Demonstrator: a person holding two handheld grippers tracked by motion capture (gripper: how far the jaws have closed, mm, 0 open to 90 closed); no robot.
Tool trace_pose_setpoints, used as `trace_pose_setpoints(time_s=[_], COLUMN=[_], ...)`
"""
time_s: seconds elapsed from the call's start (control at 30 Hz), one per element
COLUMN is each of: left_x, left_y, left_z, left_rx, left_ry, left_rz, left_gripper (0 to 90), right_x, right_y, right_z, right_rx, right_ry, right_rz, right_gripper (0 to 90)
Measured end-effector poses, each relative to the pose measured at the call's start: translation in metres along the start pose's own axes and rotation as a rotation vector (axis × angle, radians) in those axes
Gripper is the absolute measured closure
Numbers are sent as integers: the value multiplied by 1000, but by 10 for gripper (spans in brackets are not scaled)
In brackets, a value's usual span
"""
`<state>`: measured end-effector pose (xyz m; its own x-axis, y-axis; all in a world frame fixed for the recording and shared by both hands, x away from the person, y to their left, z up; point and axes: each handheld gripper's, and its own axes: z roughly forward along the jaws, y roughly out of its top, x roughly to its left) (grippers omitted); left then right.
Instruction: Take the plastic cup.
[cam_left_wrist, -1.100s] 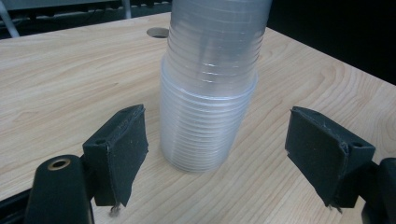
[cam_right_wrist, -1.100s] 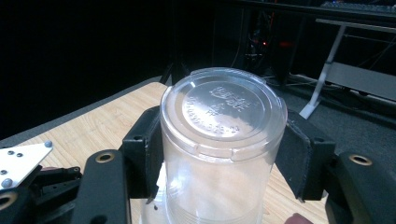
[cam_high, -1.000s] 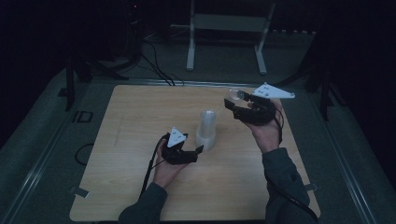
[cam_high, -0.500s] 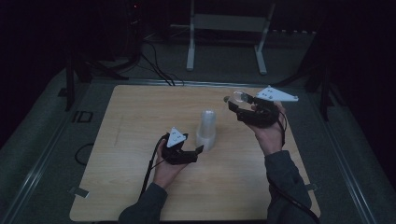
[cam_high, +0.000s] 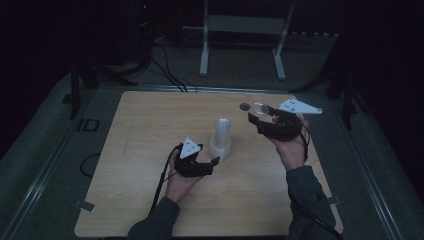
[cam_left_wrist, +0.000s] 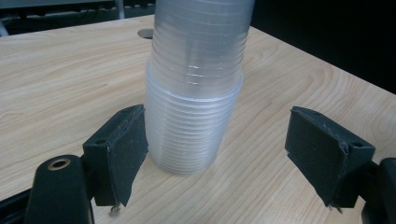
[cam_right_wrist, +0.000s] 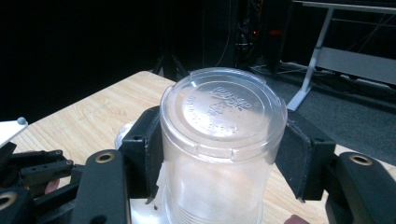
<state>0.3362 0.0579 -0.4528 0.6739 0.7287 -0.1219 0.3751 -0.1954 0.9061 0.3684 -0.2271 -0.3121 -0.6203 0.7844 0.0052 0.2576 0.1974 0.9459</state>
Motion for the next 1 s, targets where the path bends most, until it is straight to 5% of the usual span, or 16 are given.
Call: trace_pose_setpoints(time_s=[1.0], left_x=[-10], left_y=[-6], left_z=[10], left_rx=[20], left_ry=[-43], left_rz=[-5], left_gripper=[208], right_x=[-2], right_y=[-36], right_z=[2], right_rx=[31], right_ry=[7], right_rz=[57], right_gripper=[387])
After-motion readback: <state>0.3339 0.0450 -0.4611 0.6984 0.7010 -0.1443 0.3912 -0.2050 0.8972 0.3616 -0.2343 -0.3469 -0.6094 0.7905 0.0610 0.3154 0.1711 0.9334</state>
